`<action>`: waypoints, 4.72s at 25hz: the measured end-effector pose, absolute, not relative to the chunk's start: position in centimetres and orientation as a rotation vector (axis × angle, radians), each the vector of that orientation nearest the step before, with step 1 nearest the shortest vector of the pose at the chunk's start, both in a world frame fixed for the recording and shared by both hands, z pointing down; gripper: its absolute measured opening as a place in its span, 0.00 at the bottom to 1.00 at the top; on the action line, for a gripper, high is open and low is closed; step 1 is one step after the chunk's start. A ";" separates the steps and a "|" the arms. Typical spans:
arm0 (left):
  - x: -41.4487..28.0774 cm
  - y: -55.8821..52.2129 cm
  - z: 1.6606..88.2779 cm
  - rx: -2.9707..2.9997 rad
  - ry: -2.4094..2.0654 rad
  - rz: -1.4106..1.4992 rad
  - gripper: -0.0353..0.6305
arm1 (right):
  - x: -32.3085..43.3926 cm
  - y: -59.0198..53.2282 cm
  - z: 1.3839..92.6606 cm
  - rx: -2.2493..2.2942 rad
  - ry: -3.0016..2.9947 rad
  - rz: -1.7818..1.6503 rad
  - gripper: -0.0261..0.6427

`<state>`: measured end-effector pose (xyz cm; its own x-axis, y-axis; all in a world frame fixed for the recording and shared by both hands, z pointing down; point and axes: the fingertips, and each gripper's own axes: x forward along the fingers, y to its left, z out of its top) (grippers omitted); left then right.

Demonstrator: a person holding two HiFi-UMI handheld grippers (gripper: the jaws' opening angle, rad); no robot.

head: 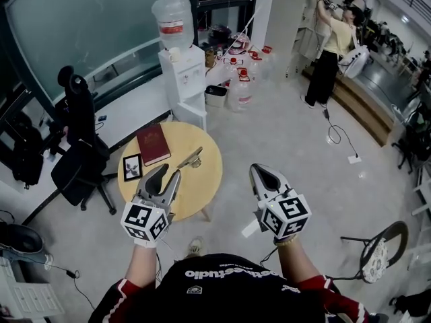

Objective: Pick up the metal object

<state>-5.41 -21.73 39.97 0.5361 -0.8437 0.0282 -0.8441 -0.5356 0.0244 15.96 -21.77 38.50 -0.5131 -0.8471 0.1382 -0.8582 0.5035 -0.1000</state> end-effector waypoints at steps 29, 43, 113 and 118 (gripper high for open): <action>-2.1 -33.7 53.0 2.887 -1.190 0.345 0.27 | 17.0 -24.9 43.1 1.672 -2.452 0.301 0.08; -2.7 -39.3 62.4 2.919 -1.050 0.537 0.27 | 14.4 -26.7 45.8 1.776 -2.325 0.329 0.08; -1.8 -42.9 78.0 2.626 -1.030 0.806 0.16 | 13.6 -27.6 53.0 1.771 -2.186 0.467 0.08; -3.2 -41.8 75.3 2.586 -1.108 0.734 0.16 | 13.0 -27.7 52.4 1.728 -2.246 0.462 0.08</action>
<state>-3.19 -41.75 75.28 0.5876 -0.6101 0.5315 -0.7272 -0.6862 0.0163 12.98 -27.69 52.36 -0.2522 -0.8816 0.3990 -0.9675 0.2377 -0.0864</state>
